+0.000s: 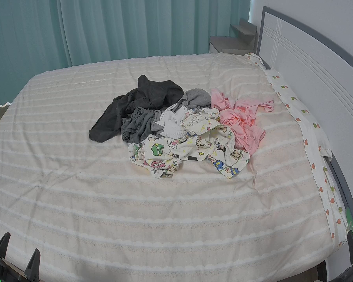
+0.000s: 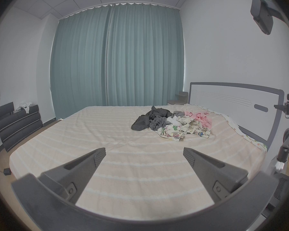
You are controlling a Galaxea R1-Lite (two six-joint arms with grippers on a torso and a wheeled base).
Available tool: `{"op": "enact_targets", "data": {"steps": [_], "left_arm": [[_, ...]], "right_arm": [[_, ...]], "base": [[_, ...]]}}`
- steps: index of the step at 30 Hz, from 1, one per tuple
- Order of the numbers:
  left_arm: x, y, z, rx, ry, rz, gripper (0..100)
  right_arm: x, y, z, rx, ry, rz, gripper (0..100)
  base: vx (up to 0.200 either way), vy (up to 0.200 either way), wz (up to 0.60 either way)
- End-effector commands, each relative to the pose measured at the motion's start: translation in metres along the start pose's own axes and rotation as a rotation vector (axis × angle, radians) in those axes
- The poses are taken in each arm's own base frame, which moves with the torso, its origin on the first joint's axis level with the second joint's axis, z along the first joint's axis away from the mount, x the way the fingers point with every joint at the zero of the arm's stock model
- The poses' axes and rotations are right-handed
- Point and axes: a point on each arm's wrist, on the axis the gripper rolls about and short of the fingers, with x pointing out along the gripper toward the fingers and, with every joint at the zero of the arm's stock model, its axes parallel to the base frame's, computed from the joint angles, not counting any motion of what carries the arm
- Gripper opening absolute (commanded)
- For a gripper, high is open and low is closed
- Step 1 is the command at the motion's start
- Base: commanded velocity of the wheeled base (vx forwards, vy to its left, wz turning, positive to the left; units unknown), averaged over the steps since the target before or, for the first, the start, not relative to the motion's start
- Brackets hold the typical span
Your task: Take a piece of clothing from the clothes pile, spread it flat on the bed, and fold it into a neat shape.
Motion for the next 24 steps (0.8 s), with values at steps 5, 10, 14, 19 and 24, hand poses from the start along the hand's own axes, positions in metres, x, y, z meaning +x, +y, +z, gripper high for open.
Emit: {"op": "enact_targets", "data": {"steps": [5, 10, 14, 19, 24], "left_arm": [[0.000, 0.000, -0.003, -0.001, 0.003, 0.000, 100], [0.000, 0.000, -0.003, -0.003, 0.003, 0.000, 100], [0.000, 0.000, -0.003, -0.003, 0.003, 0.000, 100], [0.000, 0.000, -0.003, -0.003, 0.004, 0.000, 100], [0.000, 0.000, -0.003, -0.003, 0.004, 0.000, 100]], "right_arm": [[0.118, -0.006, 0.042, 0.450, 0.490, 0.289, 100], [0.197, 0.011, 0.018, 0.636, 0.648, 0.332, 100], [0.265, 0.022, -0.009, 0.729, 0.666, 0.301, 100], [0.344, 0.031, -0.057, 0.796, 0.683, 0.129, 100], [0.399, 0.038, -0.088, 0.847, 0.658, 0.026, 100]], "base": [[0.000, 0.000, 0.00], [0.000, 0.000, 0.00], [0.000, 0.000, 0.00], [0.000, 0.000, 0.00], [0.000, 0.000, 0.00]]}}
